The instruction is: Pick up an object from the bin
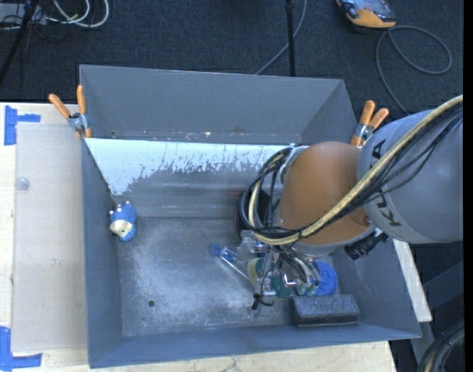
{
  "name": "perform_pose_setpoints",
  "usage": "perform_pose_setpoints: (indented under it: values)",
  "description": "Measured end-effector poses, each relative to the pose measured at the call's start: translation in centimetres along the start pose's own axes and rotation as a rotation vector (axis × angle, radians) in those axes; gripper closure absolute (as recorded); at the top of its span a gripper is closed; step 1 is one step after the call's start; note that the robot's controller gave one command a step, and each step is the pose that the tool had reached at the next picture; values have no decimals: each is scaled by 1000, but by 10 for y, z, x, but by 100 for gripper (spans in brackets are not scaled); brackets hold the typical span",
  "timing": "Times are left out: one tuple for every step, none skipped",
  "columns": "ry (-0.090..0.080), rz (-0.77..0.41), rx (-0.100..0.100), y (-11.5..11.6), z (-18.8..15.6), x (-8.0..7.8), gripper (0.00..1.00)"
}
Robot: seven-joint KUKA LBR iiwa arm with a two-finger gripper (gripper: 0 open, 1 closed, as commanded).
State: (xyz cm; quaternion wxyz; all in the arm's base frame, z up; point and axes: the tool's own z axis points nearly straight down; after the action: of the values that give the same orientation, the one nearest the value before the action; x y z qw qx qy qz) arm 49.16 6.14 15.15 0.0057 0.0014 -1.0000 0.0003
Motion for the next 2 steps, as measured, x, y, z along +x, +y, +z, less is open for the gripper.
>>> perform_pose_setpoints:
  values:
    - [-8, 2, -1, 0, -4, -2, 0]
    - [-8, 9, -1, 15, 22, -47, 0]
